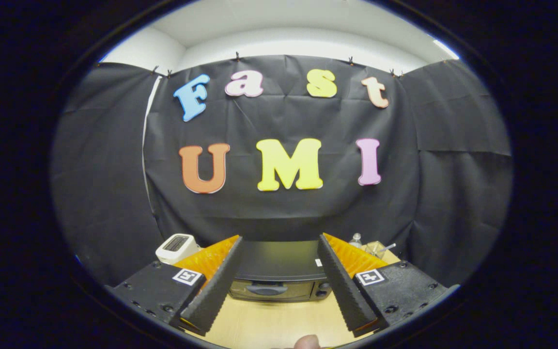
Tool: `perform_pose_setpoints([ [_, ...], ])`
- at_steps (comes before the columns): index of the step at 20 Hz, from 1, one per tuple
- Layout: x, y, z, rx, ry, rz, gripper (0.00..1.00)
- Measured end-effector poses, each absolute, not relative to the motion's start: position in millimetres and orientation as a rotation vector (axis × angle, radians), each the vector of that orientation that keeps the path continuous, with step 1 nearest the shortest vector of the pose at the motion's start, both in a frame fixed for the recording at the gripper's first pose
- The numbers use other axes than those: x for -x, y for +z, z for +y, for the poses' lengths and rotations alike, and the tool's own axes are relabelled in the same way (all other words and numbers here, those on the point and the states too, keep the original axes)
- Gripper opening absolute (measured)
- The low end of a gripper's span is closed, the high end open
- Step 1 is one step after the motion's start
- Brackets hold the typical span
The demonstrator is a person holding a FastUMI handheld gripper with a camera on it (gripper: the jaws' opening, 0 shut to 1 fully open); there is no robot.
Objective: Open the toaster oven, put the food inside, and close the toaster oven door.
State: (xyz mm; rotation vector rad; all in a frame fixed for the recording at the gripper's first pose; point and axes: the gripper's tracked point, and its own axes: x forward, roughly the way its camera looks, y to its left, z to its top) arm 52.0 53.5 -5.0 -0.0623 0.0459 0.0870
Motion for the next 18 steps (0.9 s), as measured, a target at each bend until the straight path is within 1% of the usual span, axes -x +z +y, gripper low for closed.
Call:
perform_pose_setpoints([
  [5, -5.6, 13.8, 49.1, 0.076, 0.06, 0.006, 1.0],
  [10, 31.6, 10.3, 45.4, 0.021, 0.034, -0.025, 1.0],
  [13, 42.6, 0.6, 41.8, -0.013, 0.038, -0.012, 1.0],
  [18, 47.4, 5.3, 29.8, -0.013, 0.018, -0.03, 1.0],
])
